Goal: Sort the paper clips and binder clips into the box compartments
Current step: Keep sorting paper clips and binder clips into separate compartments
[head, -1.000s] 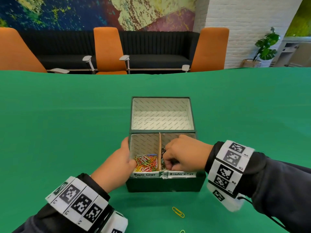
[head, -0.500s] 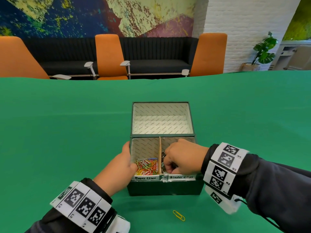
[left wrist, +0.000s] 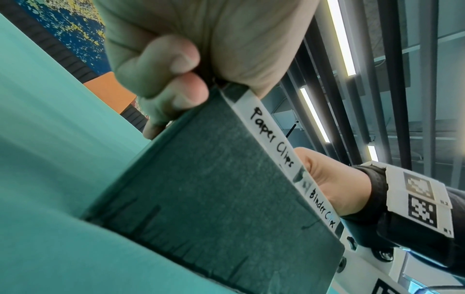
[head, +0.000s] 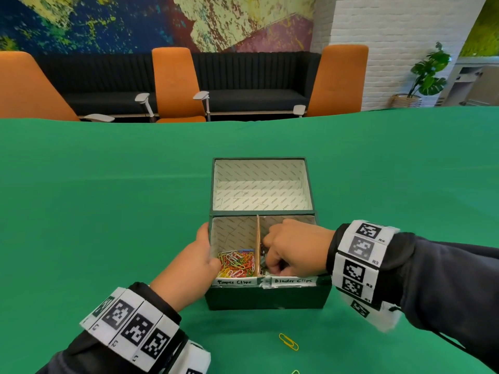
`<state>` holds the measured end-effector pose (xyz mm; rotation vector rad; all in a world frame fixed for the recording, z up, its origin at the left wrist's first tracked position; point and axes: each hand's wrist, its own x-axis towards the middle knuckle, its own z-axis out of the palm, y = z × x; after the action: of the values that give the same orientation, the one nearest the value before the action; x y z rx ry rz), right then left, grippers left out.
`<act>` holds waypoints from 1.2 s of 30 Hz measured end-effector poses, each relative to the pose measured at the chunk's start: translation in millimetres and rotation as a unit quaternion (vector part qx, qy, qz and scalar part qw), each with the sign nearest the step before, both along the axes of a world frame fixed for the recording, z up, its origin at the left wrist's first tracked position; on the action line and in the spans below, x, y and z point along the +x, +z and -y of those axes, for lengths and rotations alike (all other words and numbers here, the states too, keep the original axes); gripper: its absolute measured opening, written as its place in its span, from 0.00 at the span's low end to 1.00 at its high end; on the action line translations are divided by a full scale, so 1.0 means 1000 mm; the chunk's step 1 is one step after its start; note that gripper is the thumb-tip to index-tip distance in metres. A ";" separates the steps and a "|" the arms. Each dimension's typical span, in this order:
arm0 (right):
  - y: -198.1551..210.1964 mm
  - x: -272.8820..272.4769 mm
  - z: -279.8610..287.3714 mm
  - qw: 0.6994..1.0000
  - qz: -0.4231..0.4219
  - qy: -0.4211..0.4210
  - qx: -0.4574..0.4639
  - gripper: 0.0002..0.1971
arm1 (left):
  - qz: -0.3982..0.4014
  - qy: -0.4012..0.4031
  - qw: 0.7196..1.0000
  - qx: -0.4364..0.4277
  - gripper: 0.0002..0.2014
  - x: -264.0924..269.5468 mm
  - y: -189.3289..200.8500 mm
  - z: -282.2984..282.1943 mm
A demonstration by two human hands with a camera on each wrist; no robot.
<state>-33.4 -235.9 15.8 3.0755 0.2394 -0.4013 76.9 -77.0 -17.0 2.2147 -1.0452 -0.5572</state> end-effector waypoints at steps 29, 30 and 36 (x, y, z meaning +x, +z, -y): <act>0.043 0.005 -0.027 0.906 0.157 -0.259 0.296 0.09 | -0.034 0.008 0.999 0.032 0.27 0.000 0.005 -0.009; 0.046 0.004 -0.030 0.902 0.172 -0.257 0.300 0.10 | -0.055 0.012 0.998 0.033 0.29 0.000 0.008 -0.014; 0.056 -0.046 -0.040 0.910 0.079 -0.239 0.331 0.06 | 0.038 0.045 0.998 0.024 0.14 -0.002 0.026 -0.063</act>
<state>-79.8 -195.7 71.6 3.7959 -0.5086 -0.0728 74.7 -13.6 8.9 2.3291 -0.9737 -0.4665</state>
